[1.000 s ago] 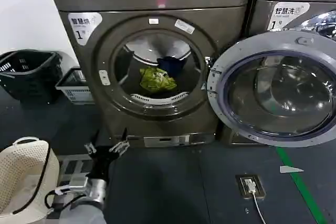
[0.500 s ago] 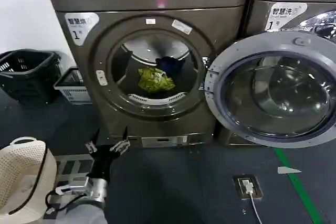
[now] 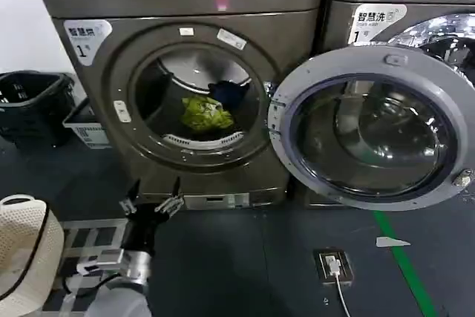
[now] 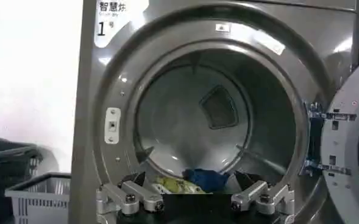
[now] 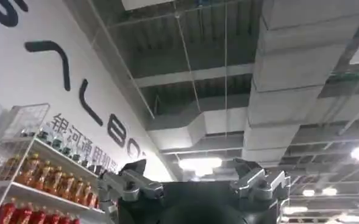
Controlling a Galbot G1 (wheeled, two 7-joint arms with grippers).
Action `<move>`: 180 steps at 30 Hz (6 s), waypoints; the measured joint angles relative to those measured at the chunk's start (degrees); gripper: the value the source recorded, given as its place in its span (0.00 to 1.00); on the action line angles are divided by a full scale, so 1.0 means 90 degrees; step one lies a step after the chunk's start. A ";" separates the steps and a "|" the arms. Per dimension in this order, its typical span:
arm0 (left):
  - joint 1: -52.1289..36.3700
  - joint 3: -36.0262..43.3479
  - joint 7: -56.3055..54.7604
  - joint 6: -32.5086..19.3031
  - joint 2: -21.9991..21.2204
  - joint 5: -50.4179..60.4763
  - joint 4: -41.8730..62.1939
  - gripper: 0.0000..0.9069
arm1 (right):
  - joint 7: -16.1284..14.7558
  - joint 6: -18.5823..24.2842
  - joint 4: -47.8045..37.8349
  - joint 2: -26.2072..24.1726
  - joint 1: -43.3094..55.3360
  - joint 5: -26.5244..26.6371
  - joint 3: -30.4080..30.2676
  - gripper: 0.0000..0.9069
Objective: Grasp the clothes from the dryer.
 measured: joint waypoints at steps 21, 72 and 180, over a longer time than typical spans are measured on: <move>-0.0219 -0.0002 0.0027 0.0010 0.0066 -0.0039 0.0062 1.00 | -0.0129 0.0818 -0.0058 0.0039 -0.0163 0.0078 0.0057 1.00; -0.0387 -0.0011 0.0088 0.0043 0.0101 -0.0090 0.0153 1.00 | -0.0126 0.1038 -0.0039 0.0094 -0.0139 0.0032 0.0072 1.00; -0.9891 0.2871 0.9151 -0.0293 -0.1201 0.7252 1.3133 0.30 | -0.0096 0.0894 0.0110 0.0080 -0.0685 0.0285 0.0878 1.00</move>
